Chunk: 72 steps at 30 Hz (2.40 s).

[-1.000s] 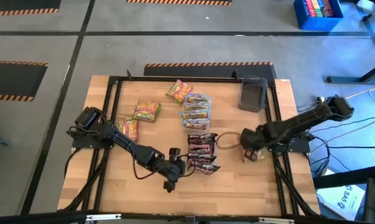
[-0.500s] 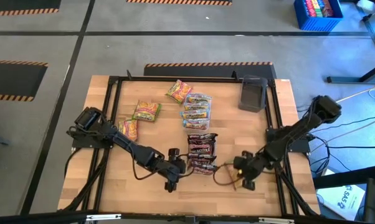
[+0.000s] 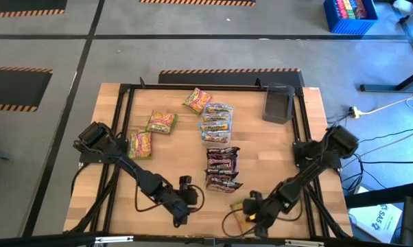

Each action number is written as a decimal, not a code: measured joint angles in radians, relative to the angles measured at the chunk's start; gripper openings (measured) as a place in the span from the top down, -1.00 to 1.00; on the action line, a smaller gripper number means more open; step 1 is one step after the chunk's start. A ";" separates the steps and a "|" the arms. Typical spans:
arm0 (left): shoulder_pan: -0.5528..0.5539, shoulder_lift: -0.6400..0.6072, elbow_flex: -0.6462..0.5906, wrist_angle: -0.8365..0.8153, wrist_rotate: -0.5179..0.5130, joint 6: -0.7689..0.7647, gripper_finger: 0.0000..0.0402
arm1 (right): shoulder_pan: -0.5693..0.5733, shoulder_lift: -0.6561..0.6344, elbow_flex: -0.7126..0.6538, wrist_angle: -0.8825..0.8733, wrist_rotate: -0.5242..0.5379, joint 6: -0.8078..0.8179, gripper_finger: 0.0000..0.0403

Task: Sort Maruchan noodles
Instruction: Put the green noodle pack into the black bin

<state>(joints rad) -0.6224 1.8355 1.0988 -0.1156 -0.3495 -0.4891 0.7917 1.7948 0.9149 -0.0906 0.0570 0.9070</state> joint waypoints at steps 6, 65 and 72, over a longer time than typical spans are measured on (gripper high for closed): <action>-0.035 0.000 0.000 0.061 -0.048 -0.005 -0.08 | -0.047 0.120 0.173 -0.014 0.121 -0.124 0.97; -0.004 0.306 0.000 0.604 -0.063 -0.063 -0.08 | -0.133 -0.049 -0.316 0.580 0.086 0.544 -0.64; 0.008 0.306 0.000 0.604 -0.070 -0.063 -0.08 | -0.131 0.014 -0.247 0.575 0.103 0.520 -0.59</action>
<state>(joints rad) -0.6144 2.1414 1.0988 0.4880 -0.4191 -0.5518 0.6605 1.8089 0.6676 0.4843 0.1605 1.4269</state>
